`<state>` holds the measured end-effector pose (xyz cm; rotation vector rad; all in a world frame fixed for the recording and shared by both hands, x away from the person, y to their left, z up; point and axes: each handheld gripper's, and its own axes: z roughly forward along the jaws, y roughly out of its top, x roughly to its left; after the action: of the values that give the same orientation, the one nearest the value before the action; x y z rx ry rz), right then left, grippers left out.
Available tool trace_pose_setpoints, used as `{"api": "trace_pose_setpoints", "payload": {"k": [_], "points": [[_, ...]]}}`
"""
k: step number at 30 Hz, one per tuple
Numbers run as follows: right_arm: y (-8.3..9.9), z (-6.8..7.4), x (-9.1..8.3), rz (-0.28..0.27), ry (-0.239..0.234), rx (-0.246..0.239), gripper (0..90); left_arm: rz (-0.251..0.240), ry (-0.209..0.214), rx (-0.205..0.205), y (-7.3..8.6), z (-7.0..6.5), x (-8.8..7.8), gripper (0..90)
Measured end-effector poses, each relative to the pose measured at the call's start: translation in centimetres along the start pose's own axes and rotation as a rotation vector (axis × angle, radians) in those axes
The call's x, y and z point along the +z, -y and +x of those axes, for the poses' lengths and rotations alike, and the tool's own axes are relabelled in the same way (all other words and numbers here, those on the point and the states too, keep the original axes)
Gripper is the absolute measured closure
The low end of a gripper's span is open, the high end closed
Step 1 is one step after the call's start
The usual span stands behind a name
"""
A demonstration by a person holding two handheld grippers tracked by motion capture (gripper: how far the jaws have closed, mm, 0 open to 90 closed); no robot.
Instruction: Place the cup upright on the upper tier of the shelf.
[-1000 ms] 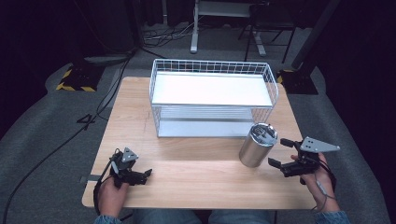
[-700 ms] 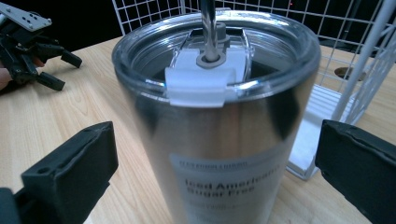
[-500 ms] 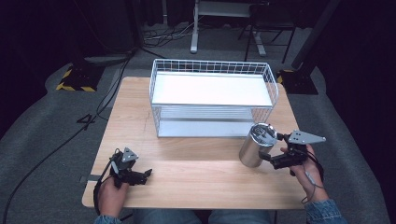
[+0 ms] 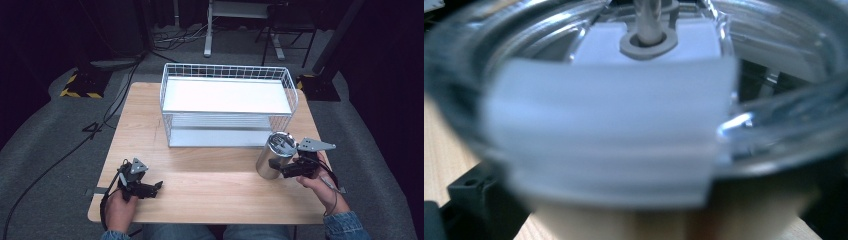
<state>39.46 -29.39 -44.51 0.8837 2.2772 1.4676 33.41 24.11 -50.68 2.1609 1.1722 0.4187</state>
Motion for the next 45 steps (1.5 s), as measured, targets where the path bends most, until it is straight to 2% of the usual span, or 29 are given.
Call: {"api": "trace_pose_setpoints", "payload": {"k": [10, 18, 30, 36, 43, 45], "points": [[0.0, -0.2, 0.7, -0.016, -0.021, -0.005, 0.4, 0.0, 0.0, 0.0, 0.0, 0.0, 0.0, 0.0], [-0.2, 0.0, 0.7, -0.009, -0.001, -0.035, 2.7, 0.002, 0.002, 0.001, 0.0, 0.0, 0.0, 0.0], [-0.6, 0.2, 0.4, 0.012, 0.01, -0.047, 3.3, 0.0, 0.0, 0.0, 0.0, 0.0, 0.0, 0.0], [-1.3, 0.4, 0.0, 0.033, 0.007, -0.046, 3.5, 0.0, 0.0, 0.0, 0.0, 0.0, 0.0, 0.0], [-2.7, 0.7, -0.9, 0.028, -0.006, -0.056, 3.5, 0.0, 0.0, 0.0, 0.0, 0.0, 0.0, 0.0], [-3.6, 0.8, -1.3, 0.024, -0.012, -0.058, 3.5, 0.0, 0.0, 0.0, 0.0, 0.0, 0.0, 0.0]]}}
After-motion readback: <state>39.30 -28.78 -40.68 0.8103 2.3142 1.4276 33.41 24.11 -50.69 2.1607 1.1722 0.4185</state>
